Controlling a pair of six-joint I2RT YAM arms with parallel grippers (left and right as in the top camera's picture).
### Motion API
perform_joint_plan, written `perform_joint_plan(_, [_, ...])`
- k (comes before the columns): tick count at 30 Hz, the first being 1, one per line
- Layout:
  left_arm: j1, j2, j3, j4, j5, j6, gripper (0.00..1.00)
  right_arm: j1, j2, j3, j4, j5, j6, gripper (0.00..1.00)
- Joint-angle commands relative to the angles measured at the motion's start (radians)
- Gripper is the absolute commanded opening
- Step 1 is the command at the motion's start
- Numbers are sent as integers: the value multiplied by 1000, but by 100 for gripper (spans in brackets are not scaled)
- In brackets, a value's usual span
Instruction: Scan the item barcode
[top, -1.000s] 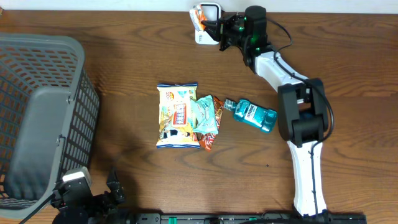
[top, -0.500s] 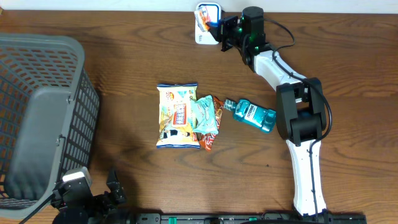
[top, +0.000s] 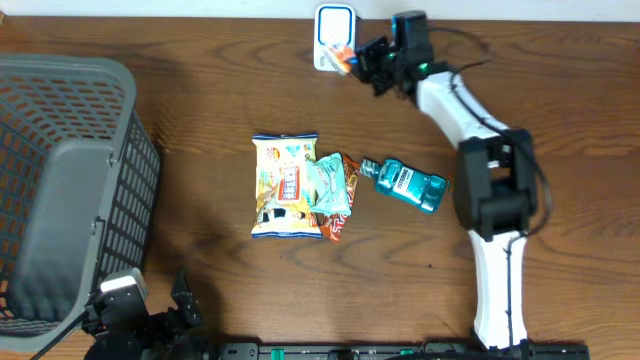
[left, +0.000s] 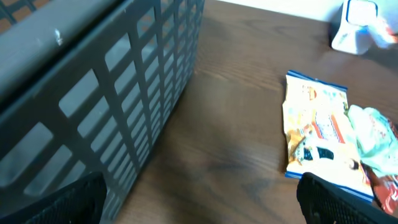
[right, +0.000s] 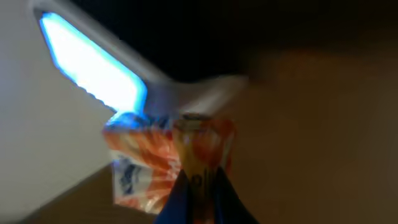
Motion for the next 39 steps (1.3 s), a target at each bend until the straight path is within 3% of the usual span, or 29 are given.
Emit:
perform_joint_plan(1, [3, 1, 5, 3, -5, -10, 98, -84, -281, 18, -251, 364, -240, 2])
perform_joint_plan(2, [3, 1, 5, 3, -5, -10, 98, -98, -315, 18, -319, 449, -253, 2])
perform_joint_plan(3, [3, 1, 5, 3, -5, -10, 98, -145, -391, 18, -497, 725, -254, 2])
perform_joint_plan(6, [3, 1, 5, 3, -5, -10, 98, -207, -414, 17, -650, 1163, -253, 2])
perform_joint_plan(8, [3, 1, 5, 3, -5, -10, 98, -250, -398, 4, -700, 1366, -254, 2])
perform_joint_plan(12, [3, 1, 5, 3, -5, -10, 98, -404, -320, -63, -745, 1569, -254, 2])
perform_joint_plan(22, [3, 1, 5, 3, -5, -10, 98, -747, -122, -115, -659, 1669, -271, 2])
perform_joint_plan(26, [3, 1, 5, 3, -5, -10, 98, -861, -115, -114, -555, 1638, -397, 4])
perform_joint_plan(28, [3, 1, 5, 3, -5, -10, 98, -905, -117, -108, -487, 1573, -524, 22])
perform_joint_plan(29, [3, 1, 5, 3, -5, -10, 98, -922, -119, -98, -470, 1525, -584, 36])
perform_joint_plan(32, [3, 1, 5, 3, -5, -10, 98, -941, -133, -50, -492, 1365, -630, 72])
perform_joint_plan(33, [3, 1, 5, 3, -5, -10, 98, -940, -148, -28, -514, 1297, -629, 79])
perform_joint_plan(39, [3, 1, 5, 3, -5, -10, 98, -881, -287, 78, -634, 797, -630, 78])
